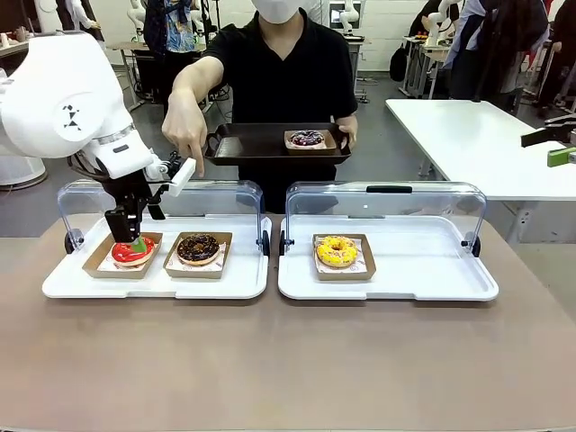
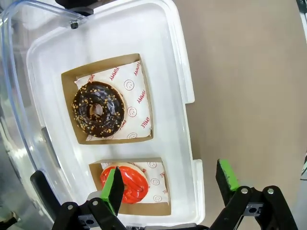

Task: Provide the desired donut to the person.
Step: Pick up and lift the Paper togo box containing the Donut pointed at by the person.

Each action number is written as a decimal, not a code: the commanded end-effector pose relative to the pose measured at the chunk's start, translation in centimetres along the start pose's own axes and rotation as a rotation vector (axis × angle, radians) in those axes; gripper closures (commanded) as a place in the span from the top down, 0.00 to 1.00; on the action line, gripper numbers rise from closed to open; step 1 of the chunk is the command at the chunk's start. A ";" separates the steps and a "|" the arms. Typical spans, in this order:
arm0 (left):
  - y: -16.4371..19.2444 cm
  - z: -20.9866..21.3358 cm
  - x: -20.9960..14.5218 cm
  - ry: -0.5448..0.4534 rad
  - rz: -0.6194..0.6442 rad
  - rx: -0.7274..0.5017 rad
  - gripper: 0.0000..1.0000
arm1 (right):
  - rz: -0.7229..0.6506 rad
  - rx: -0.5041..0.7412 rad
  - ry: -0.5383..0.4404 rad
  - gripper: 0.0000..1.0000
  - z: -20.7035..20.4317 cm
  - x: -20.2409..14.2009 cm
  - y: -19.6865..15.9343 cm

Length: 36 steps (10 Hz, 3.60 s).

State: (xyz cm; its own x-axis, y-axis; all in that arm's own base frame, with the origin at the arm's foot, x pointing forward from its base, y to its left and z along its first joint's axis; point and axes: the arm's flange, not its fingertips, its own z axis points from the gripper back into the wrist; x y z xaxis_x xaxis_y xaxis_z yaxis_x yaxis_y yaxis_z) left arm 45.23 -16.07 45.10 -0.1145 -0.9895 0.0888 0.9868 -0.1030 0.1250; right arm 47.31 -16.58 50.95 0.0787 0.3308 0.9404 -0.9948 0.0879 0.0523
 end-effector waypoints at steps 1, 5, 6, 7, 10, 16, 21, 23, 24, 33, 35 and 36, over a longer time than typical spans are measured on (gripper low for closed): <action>0.0 -0.1 -0.1 0.004 0.002 0.000 1.00 | -0.001 0.006 -0.007 1.00 0.1 0.0 0.1; 0.0 -0.1 -0.1 0.004 0.002 0.000 1.00 | -0.001 0.006 -0.007 1.00 0.1 0.0 0.1; 0.0 -0.1 -0.1 0.004 0.002 0.000 1.00 | -0.001 0.006 -0.007 1.00 0.1 0.0 0.1; 0.0 -0.1 -0.1 0.004 0.002 0.000 1.00 | -0.001 0.006 -0.007 1.00 0.1 0.0 0.1; 0.9 -1.5 0.0 0.003 -0.031 -0.045 1.00 | -0.001 0.006 -0.007 1.00 0.1 0.0 0.1; 3.5 -8.1 0.5 0.047 -0.017 -0.196 1.00 | -0.001 0.006 -0.007 1.00 0.1 0.0 0.1; 5.1 -10.8 0.1 0.066 0.030 -0.221 1.00 | -0.001 0.006 -0.007 1.00 0.1 0.0 0.1; 5.5 -11.8 0.1 0.065 0.030 -0.230 1.00 | -0.001 0.006 -0.007 1.00 0.1 0.0 0.1; 5.8 -12.2 0.1 0.066 0.025 -0.247 1.00 | -0.001 0.006 -0.007 1.00 0.1 0.0 0.1; 5.7 -13.3 0.0 0.107 0.002 -0.230 0.00 | -0.001 0.006 -0.007 1.00 0.1 0.0 0.1; 5.5 -13.5 0.0 0.104 0.004 -0.229 0.00 | -0.001 0.006 -0.007 1.00 0.1 0.0 0.1; 5.6 -13.4 0.0 0.103 0.004 -0.229 0.13 | -0.001 0.006 -0.007 1.00 0.1 0.0 0.1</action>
State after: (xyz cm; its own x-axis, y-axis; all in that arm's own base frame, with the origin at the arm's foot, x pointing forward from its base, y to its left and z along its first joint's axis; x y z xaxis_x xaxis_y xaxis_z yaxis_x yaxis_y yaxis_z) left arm 52.03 -17.93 32.63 -0.1276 -0.9917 0.0124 0.9854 -0.1282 -0.1122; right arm 47.28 -16.67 50.95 0.0794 0.3306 0.9404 -0.9946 0.0896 0.0525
